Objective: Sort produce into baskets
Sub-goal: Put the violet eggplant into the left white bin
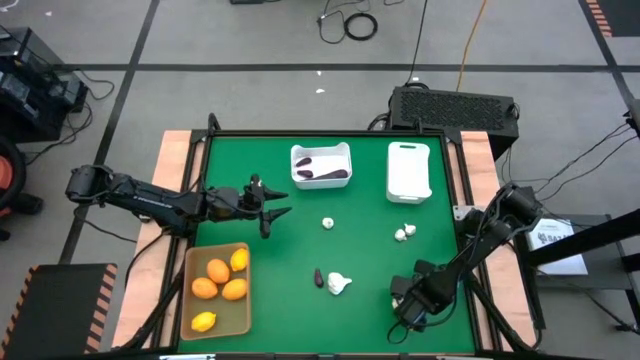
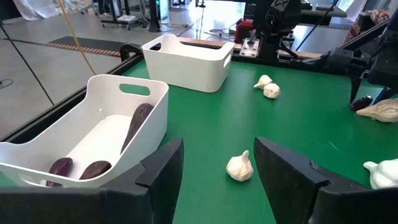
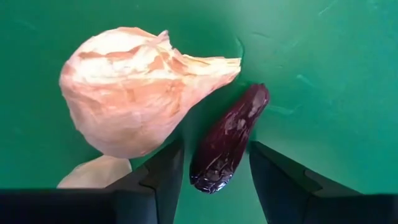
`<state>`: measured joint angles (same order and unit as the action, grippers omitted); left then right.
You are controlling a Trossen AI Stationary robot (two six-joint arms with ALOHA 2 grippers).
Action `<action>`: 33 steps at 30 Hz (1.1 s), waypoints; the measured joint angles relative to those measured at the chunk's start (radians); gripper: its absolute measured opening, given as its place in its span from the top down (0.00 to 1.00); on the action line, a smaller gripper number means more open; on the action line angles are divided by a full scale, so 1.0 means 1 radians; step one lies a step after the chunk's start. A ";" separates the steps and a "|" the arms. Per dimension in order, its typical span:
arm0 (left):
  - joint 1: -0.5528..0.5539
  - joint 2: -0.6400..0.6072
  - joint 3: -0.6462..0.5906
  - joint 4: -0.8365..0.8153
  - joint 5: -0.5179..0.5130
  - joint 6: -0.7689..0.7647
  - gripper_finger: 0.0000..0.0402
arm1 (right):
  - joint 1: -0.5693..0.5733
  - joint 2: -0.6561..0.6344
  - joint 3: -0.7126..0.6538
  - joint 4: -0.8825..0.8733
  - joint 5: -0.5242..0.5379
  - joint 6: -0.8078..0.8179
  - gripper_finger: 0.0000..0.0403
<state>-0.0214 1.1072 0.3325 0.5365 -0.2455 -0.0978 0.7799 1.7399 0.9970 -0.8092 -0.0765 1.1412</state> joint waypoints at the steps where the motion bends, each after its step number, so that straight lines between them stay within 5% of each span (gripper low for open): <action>1: 0.000 0.000 0.000 0.000 0.000 0.000 0.49 | 0.000 0.002 0.000 0.001 0.000 0.000 0.59; 12: 0.000 0.000 0.000 0.000 0.000 -0.002 0.49 | -0.022 -0.070 -0.001 -0.040 -0.003 -0.061 0.83; 20: 0.000 0.000 0.000 -0.005 -0.001 -0.002 0.49 | -0.111 -0.190 -0.001 -0.172 0.075 -0.145 0.86; 27: 0.000 0.000 0.000 -0.006 -0.001 -0.002 0.49 | -0.286 -0.248 -0.001 0.014 0.386 -0.482 0.86; 33: 0.000 0.000 0.000 -0.006 -0.002 -0.005 0.49 | -0.501 -0.244 -0.001 0.355 0.440 -0.884 0.86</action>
<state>-0.0212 1.1072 0.3325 0.5301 -0.2470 -0.1029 0.2794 1.4957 0.9963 -0.4540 0.3634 0.2572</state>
